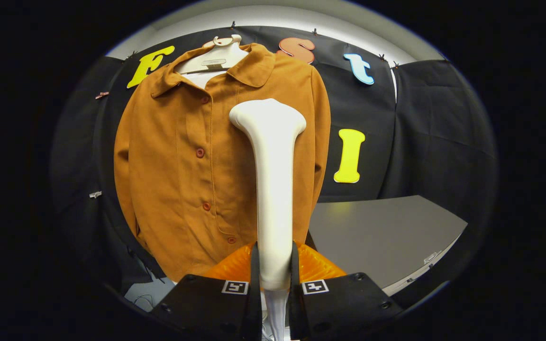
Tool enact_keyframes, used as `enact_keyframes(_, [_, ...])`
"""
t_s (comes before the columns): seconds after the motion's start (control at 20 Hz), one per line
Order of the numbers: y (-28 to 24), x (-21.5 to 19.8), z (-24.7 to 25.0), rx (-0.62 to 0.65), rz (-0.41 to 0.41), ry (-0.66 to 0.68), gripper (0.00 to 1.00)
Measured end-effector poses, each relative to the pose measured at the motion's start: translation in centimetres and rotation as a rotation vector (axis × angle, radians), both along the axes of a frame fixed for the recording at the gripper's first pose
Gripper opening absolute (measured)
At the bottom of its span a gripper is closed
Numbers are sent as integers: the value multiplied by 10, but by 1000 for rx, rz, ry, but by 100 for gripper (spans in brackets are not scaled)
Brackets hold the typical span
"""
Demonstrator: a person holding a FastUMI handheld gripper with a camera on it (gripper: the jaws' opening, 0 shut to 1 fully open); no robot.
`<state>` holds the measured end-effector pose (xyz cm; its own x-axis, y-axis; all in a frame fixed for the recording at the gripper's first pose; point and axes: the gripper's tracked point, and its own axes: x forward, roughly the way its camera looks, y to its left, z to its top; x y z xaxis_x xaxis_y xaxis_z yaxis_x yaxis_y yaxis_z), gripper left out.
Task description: Iron the clothes twice with a garment steamer, once on the left side and once on the right side.
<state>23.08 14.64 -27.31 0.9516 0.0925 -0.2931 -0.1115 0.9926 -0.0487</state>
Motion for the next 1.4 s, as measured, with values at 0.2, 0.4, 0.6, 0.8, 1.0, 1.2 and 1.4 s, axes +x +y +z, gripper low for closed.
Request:
enact_keyframes(0.2, [1,-9,-31,-7,-4,69,26])
enact_keyframes(0.4, [1,-21,-66,-25,-9,139,26])
enact_keyframes(0.6, [3,-33,-102,-20,-17,222,26])
enact_keyframes(0.8, [1,-41,-118,-15,-19,267,26])
enact_keyframes(1.0, [-3,-55,-123,-11,-24,292,26])
enact_keyframes(1.2, [-5,-73,-116,3,-26,275,26])
enact_keyframes(1.4, [-9,-90,-97,28,-31,241,26])
